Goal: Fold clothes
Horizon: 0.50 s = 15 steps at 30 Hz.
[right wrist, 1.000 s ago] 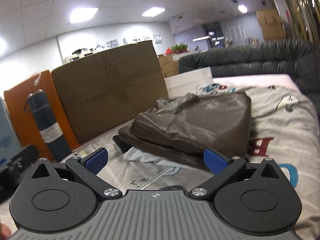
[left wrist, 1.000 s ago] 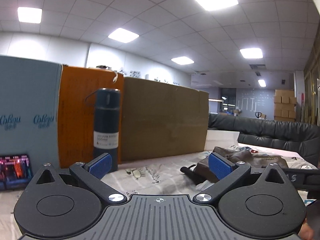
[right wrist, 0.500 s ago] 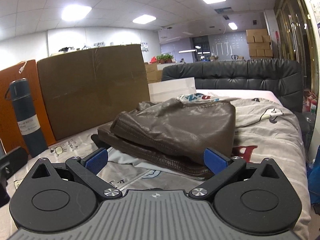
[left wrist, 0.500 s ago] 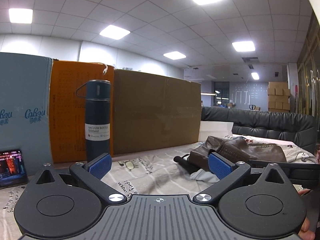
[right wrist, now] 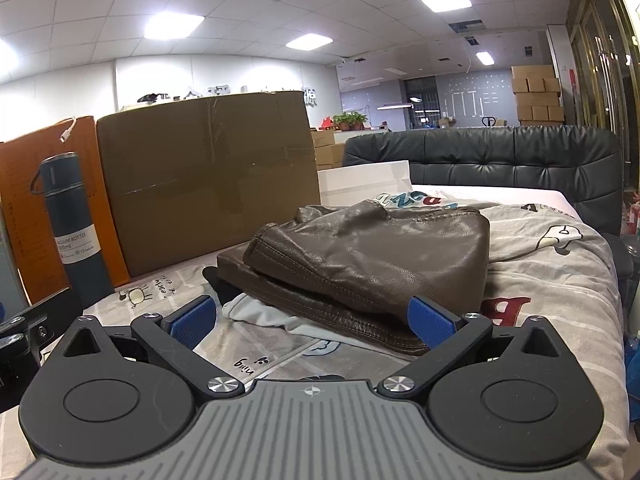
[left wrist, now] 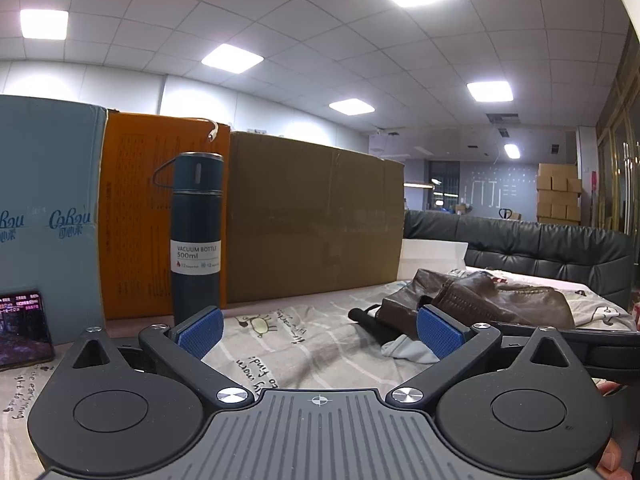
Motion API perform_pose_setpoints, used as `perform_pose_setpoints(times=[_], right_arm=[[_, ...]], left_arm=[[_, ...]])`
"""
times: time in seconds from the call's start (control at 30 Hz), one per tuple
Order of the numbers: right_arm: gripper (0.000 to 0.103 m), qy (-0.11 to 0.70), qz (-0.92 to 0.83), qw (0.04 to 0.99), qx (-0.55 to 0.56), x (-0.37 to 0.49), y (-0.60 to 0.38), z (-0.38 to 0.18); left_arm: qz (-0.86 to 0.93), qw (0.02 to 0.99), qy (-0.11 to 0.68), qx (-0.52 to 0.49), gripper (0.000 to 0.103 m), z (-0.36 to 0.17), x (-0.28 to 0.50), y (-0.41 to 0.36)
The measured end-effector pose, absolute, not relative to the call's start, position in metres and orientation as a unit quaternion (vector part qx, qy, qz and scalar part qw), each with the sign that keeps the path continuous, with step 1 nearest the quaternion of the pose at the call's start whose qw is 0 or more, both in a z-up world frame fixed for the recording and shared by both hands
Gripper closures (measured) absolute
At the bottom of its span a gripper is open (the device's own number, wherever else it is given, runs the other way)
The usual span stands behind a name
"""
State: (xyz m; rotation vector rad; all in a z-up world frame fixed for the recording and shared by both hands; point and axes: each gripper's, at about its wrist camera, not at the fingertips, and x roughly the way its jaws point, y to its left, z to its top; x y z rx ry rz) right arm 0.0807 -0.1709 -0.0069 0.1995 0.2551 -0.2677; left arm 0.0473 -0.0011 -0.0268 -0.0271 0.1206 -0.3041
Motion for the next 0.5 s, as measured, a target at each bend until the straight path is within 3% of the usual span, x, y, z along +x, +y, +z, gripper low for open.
perform_pose_setpoints(times=[0.5], right_arm=[[0.000, 0.130, -0.127, 0.978, 0.100, 0.0824, -0.1704, -0.0078]], left_arm=[[-0.152, 0.986, 0.063, -0.013, 0.000, -0.0268, 0.0472, -0.0008]])
